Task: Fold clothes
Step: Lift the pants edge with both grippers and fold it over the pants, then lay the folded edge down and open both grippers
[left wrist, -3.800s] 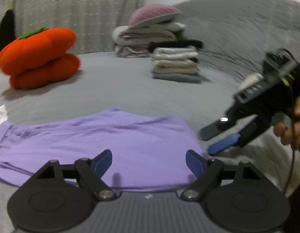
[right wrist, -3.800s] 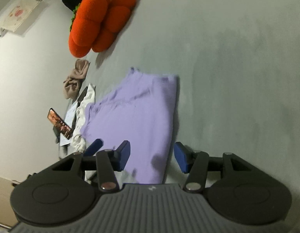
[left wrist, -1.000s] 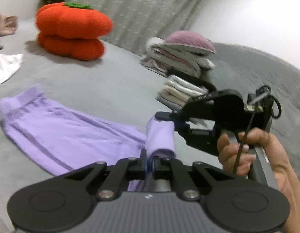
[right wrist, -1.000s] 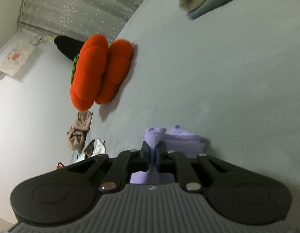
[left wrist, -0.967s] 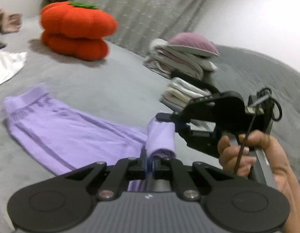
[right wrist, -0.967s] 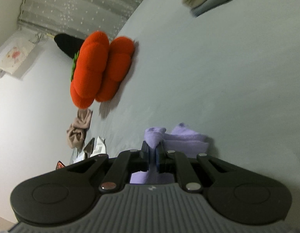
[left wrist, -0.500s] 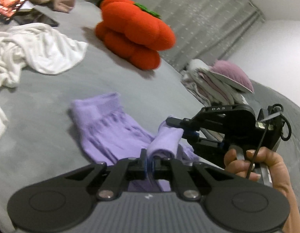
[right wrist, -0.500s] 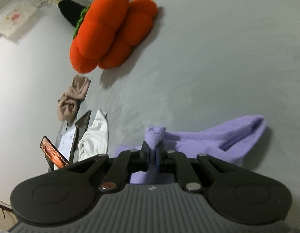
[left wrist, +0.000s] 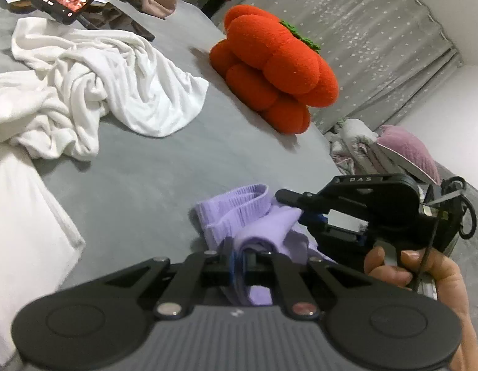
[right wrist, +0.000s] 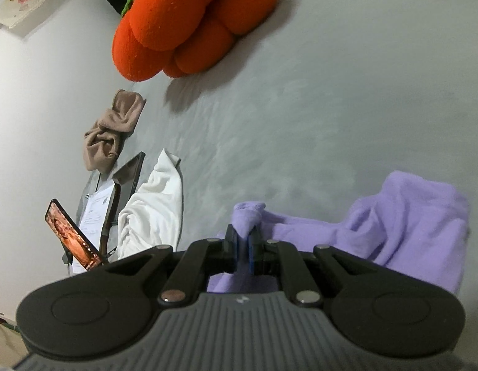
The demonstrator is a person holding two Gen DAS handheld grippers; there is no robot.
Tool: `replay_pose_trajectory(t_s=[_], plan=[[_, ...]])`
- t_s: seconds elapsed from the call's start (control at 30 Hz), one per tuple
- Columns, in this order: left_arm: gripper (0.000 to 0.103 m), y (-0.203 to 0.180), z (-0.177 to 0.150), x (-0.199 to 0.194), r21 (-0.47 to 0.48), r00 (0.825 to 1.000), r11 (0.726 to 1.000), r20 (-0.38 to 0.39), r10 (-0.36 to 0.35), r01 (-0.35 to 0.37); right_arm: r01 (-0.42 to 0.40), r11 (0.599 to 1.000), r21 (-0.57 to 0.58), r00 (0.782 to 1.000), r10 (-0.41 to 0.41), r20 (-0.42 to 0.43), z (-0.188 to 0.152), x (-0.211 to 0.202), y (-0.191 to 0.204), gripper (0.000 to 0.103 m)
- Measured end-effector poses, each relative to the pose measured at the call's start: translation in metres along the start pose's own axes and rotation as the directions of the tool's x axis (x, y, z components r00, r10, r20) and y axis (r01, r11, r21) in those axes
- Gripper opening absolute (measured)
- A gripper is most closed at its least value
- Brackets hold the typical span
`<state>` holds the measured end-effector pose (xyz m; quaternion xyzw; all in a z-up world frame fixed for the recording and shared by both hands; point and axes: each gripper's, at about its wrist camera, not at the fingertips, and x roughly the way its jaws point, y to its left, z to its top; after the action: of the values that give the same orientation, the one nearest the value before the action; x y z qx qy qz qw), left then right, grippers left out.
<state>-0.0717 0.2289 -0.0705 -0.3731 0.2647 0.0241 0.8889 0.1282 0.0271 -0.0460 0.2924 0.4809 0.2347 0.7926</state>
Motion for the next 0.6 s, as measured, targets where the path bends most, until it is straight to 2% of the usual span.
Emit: replay_pose_trajectory(t_s=[0.07, 0.13, 0.17, 0.23, 0.27, 0.3, 0.33, 0.37, 0.47, 0.6], plan=[[0.004, -0.003, 0.001, 0.001, 0.021, 1.0, 1.0, -0.002, 0.016, -0.016, -0.023, 1.0, -0.003, 1.0, 0.023, 0.01, 0.0, 0.003, 0.0, 0.011], [0.005, -0.006, 0.003, -0.001, 0.046, 0.999, 0.998, -0.009, 0.032, -0.031, -0.058, 0.998, -0.004, 0.998, 0.058, 0.026, 0.001, 0.001, -0.002, 0.016], [0.009, -0.009, 0.004, -0.002, 0.066, 0.999, 0.997, -0.012, 0.039, -0.038, -0.077, 0.997, -0.004, 0.996, 0.077, 0.036, 0.002, -0.001, -0.003, 0.016], [0.018, -0.017, 0.007, -0.007, 0.129, 0.998, 0.99, -0.01, 0.055, -0.054, -0.109, 0.994, 0.0, 0.993, 0.109, 0.051, 0.005, -0.01, -0.007, 0.017], [0.028, -0.023, 0.01, -0.01, 0.171, 0.998, 0.983, -0.002, 0.067, -0.066, -0.119, 0.993, -0.001, 0.991, 0.118, 0.062, 0.006, -0.017, -0.009, 0.018], [0.04, -0.028, 0.013, -0.013, 0.213, 0.997, 0.974, 0.011, 0.079, -0.08, -0.125, 0.992, -0.006, 0.989, 0.125, 0.078, 0.008, -0.025, -0.011, 0.026], [0.044, -0.035, 0.017, -0.015, 0.263, 0.996, 0.96, 0.025, 0.09, -0.093, -0.123, 0.992, -0.016, 0.987, 0.124, 0.099, 0.008, -0.035, -0.013, 0.04], [0.05, -0.041, 0.021, -0.016, 0.311, 0.995, 0.945, 0.032, 0.095, -0.1, -0.118, 0.993, -0.029, 0.985, 0.121, 0.124, 0.008, -0.045, -0.015, 0.043], [0.056, -0.056, 0.032, -0.007, 0.432, 0.994, 0.896, 0.008, 0.109, -0.101, -0.1, 0.994, -0.053, 0.979, 0.108, 0.172, 0.006, -0.072, -0.026, 0.043], [0.056, -0.071, 0.043, 0.02, 0.548, 0.988, 0.827, -0.009, 0.152, -0.122, -0.054, 0.996, -0.065, 0.976, 0.067, 0.21, -0.003, -0.103, -0.046, 0.043]])
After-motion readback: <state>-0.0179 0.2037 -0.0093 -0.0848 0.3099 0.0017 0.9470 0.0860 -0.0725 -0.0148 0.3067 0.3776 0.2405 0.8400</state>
